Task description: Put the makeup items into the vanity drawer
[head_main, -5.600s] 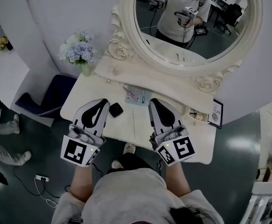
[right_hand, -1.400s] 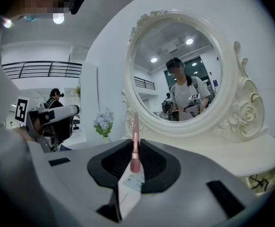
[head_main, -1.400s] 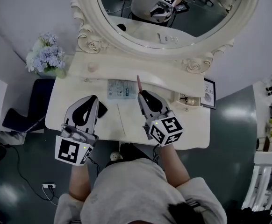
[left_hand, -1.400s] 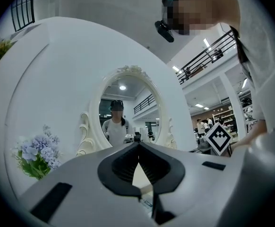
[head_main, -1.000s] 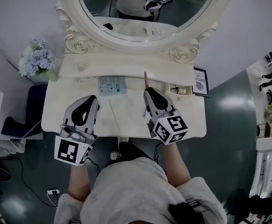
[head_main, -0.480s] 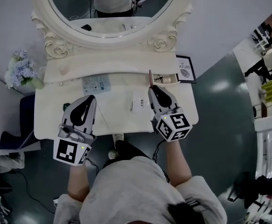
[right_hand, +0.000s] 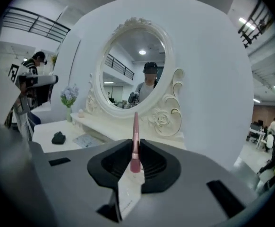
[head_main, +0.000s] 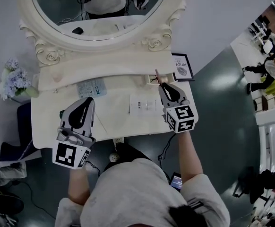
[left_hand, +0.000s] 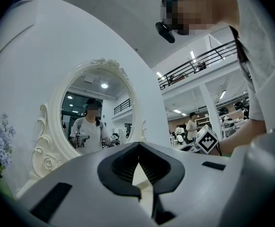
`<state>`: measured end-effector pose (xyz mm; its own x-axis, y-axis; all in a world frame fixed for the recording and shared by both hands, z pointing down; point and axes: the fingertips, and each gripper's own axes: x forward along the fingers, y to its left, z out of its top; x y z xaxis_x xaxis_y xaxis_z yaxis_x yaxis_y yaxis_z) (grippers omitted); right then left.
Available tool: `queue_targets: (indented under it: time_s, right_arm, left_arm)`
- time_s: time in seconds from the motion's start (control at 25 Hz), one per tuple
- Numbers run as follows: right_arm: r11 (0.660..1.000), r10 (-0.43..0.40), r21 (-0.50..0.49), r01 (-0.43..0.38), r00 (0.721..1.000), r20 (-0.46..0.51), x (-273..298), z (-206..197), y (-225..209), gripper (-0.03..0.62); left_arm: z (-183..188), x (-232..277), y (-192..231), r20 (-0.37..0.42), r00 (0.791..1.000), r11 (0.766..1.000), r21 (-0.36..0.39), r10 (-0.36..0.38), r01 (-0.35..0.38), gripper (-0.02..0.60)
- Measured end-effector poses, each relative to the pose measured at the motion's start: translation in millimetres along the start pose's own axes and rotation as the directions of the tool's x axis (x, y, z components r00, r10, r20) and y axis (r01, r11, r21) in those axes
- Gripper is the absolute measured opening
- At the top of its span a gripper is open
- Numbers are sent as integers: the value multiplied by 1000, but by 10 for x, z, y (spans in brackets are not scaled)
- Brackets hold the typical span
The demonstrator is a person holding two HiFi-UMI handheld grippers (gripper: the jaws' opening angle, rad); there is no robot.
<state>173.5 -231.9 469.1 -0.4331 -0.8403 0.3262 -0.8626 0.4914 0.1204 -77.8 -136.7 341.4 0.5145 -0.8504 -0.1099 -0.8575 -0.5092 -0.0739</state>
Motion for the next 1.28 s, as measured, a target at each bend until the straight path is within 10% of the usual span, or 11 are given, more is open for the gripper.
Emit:
queue_targets:
  time_s: [0.32,0.64,0.92,1.28]
  right_arm:
    - [960,13,-272,-66,981,-191,281,-197,-152,60]
    - [839,-32,-512,-186,921,-387,455,-572,-267,60]
    - [735,-93,-610,-295,848,-521,577,-819,-418,60]
    - [686,-99,-616,-387,790,-605,777,-956,-484,60]
  left_arm:
    - [-53,73,127,-9,1000,1000,-8,-1,1,14]
    - [-132,103,289,-22,1000,1000,-19,13,-13,14]
    - [-180,139,410,-27,999,999,-23,24,-25,14]
    - [-246,161,523,-44,998,999,-28,42,-43,14]
